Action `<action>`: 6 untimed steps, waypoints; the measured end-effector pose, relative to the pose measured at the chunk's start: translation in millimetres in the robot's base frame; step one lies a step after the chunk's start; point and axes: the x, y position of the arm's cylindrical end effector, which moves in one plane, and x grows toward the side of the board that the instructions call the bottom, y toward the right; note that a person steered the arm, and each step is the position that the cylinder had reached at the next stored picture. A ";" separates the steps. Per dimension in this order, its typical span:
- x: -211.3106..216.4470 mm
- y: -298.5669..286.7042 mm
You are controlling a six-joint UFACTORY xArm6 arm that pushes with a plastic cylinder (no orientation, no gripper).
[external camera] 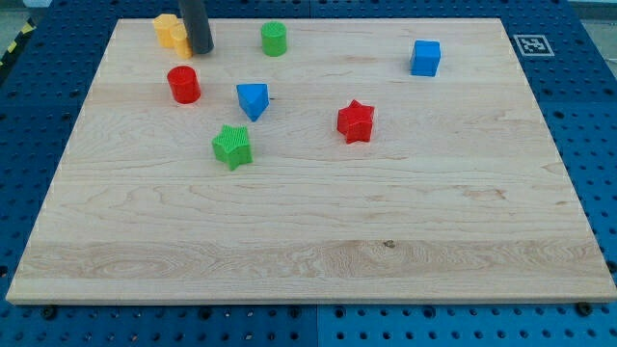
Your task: Push the blue triangle down a bit
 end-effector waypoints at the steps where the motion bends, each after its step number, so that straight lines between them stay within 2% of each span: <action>1: 12.4 8.6; 4: 121.9 104.1; 5: 151.0 118.1; 6: 150.7 100.8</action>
